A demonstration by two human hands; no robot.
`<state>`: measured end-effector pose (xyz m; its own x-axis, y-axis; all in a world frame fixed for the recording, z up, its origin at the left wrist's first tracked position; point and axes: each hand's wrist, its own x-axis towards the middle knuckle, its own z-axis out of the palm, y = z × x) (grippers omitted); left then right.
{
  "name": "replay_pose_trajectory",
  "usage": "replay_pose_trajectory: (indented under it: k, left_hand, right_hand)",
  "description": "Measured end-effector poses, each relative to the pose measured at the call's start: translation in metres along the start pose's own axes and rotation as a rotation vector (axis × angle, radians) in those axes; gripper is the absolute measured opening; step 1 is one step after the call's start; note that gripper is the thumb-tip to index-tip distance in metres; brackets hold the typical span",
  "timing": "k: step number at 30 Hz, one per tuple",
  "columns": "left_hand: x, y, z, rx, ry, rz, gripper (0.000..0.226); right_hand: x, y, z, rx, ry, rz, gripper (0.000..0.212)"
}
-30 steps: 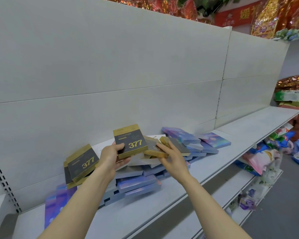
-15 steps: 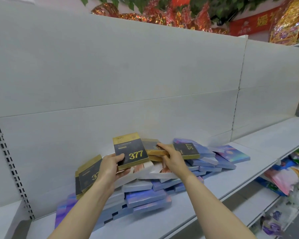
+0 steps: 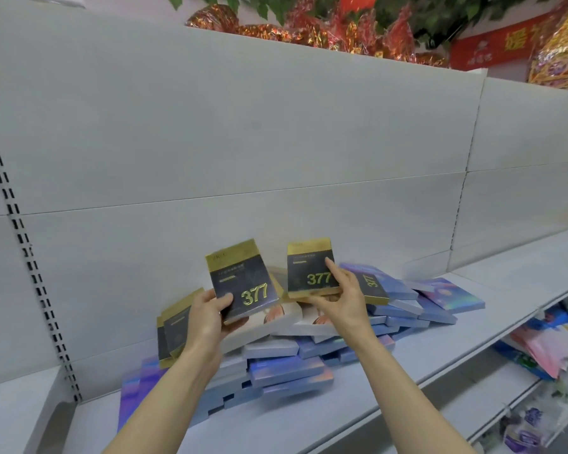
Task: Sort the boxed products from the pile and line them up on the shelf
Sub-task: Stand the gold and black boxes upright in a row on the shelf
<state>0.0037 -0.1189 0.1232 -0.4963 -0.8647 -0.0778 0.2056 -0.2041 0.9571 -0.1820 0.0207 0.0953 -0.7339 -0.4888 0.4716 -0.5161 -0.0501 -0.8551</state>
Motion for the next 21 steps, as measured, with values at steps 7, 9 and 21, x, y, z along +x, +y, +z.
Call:
replay_pose_trajectory:
  k: [7,9,21]
  left_hand:
    - [-0.006,0.008,-0.040,-0.008,0.076,0.050,0.023]
    - [-0.014,0.011,-0.061,-0.008,0.091,0.089,0.021]
    - [-0.100,0.032,-0.282,0.035,0.365,0.320,0.016]
  right_hand:
    - [-0.048,-0.040,0.044,0.489,0.143,0.119,0.031]
    - [-0.067,-0.053,0.065,0.574,0.124,0.171,0.042]
    - [-0.215,-0.146,0.213,0.717,-0.056,0.265,0.049]
